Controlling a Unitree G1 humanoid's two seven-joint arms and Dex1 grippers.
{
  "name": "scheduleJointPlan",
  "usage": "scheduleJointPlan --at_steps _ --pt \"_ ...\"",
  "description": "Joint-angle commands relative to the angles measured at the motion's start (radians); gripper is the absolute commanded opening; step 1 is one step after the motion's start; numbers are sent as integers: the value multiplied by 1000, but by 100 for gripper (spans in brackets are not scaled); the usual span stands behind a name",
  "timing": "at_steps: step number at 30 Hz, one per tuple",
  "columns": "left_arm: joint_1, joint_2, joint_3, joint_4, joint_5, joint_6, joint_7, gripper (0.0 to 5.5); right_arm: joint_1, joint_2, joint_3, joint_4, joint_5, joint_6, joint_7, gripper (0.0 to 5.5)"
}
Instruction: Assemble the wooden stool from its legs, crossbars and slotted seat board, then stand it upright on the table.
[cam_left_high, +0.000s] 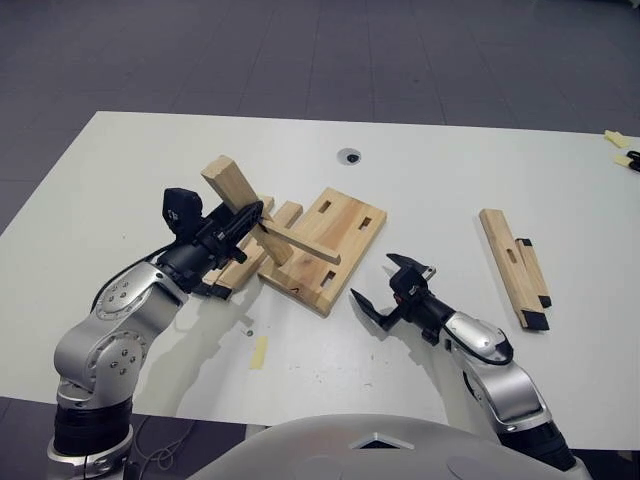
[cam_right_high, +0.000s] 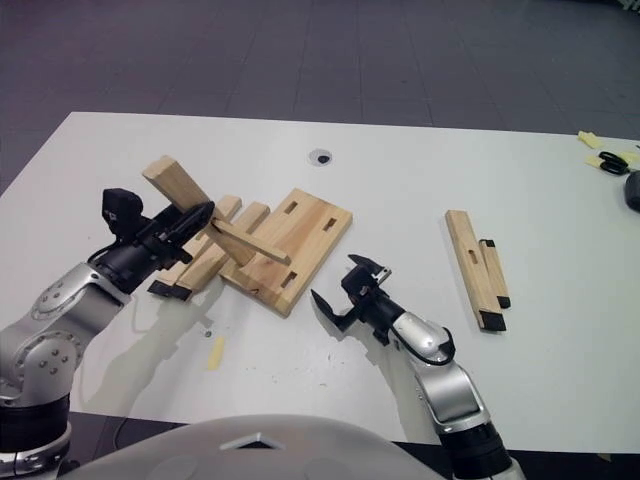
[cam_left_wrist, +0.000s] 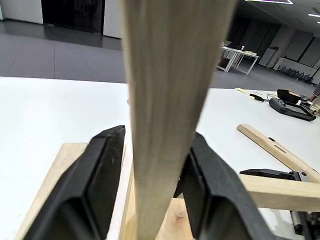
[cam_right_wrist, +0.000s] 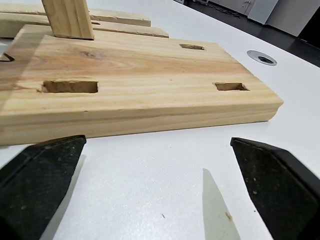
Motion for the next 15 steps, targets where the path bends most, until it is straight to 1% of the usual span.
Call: scheduleJointPlan --at_steps 1,3,5,7,8,9,10,11,12,13,15 --pt "-226 16 119 27 -359 26 133 271 3 10 3 10 -1 -1 -1 540" --pt "-289 66 146 32 -546 35 164 306 10 11 7 18 -3 -8 0 540" --pt "-345 150 177 42 -699 58 157 345 16 9 7 24 -3 -14 4 540" --pt "-431 250 219 111 -746 79 127 370 20 7 4 30 -1 -20 8 540" --pt "-460 292 232 156 -713 86 106 392 23 7 0 34 1 -24 9 540" --pt "-475 353 223 230 -589 82 64 408 27 8 -4 37 3 -26 7 540" --pt "-457 428 181 316 -408 55 10 429 27 7 -7 43 3 -31 8 540" --pt "-425 496 130 388 -239 22 -48 440 25 5 -10 49 3 -34 10 540" --pt "-394 545 86 452 -112 -4 -77 459 23 1 -13 55 3 -38 13 540" --pt "-364 579 49 499 -21 -25 -106 475 22 -3 -18 58 5 -42 16 540" --pt "-280 608 11 536 83 -36 -166 509 17 -17 -36 60 11 -40 25 540"
